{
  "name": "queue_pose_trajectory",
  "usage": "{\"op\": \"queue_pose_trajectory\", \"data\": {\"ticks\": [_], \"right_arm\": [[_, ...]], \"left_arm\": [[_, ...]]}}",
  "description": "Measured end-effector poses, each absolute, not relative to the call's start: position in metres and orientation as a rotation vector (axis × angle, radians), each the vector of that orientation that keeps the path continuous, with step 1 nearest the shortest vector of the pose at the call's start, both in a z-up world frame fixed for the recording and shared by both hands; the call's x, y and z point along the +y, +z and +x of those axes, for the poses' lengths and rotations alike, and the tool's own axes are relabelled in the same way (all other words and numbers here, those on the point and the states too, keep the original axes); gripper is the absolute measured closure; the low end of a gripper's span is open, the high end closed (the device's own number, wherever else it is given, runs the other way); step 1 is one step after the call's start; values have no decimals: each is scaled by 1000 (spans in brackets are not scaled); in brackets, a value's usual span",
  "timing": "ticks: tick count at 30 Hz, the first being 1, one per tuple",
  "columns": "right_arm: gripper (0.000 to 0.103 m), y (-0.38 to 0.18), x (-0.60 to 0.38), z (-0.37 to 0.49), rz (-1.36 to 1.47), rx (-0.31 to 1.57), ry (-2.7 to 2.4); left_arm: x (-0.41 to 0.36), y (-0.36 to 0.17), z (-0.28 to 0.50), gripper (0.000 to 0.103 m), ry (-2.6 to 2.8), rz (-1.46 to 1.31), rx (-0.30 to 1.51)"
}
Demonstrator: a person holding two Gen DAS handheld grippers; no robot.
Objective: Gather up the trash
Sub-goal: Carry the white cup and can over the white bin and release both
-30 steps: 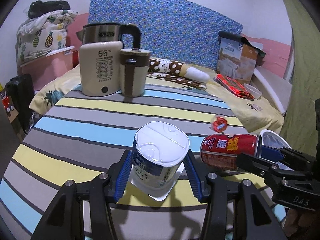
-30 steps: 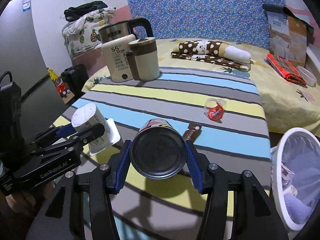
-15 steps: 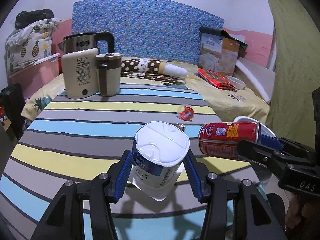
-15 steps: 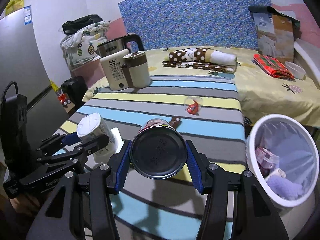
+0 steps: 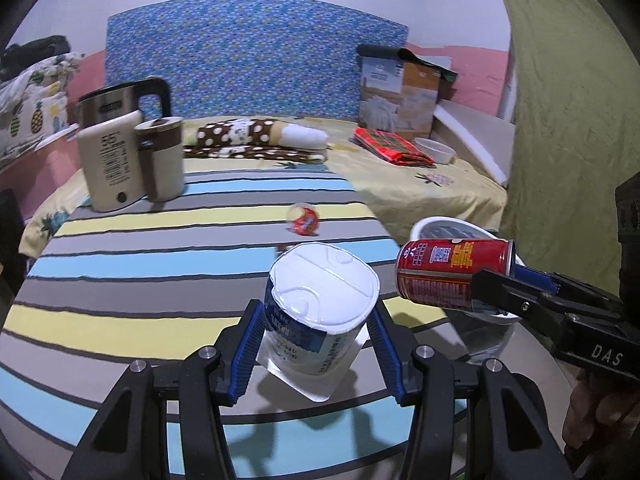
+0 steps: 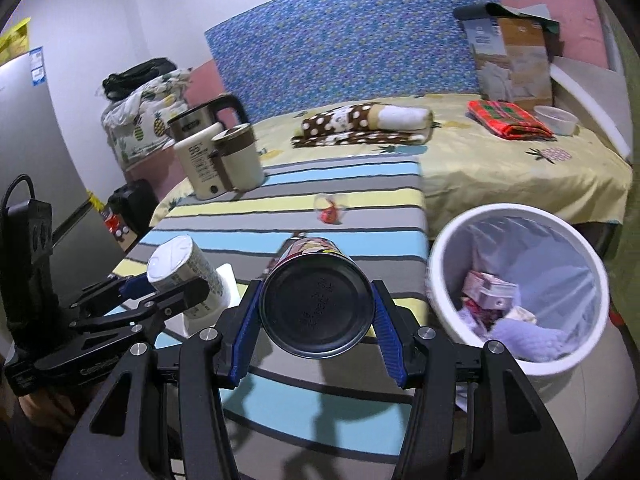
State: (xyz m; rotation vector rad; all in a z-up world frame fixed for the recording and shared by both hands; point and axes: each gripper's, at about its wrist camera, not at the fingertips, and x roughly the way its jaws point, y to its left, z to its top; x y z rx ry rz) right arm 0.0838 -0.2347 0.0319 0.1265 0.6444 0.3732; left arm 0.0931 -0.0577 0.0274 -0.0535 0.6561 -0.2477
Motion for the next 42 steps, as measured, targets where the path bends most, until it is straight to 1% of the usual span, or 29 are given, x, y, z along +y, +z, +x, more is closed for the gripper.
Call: {"op": "queue_pose_trajectory", "data": {"ticks": [25,42], "right_arm": [[49,26,-341,79,239,610,138],[49,6,-380,88,281,659,38]], "left_arm": [[-176,42,137,50,-463,26,634],[-241,10,175,50,-561,73,693]]}}
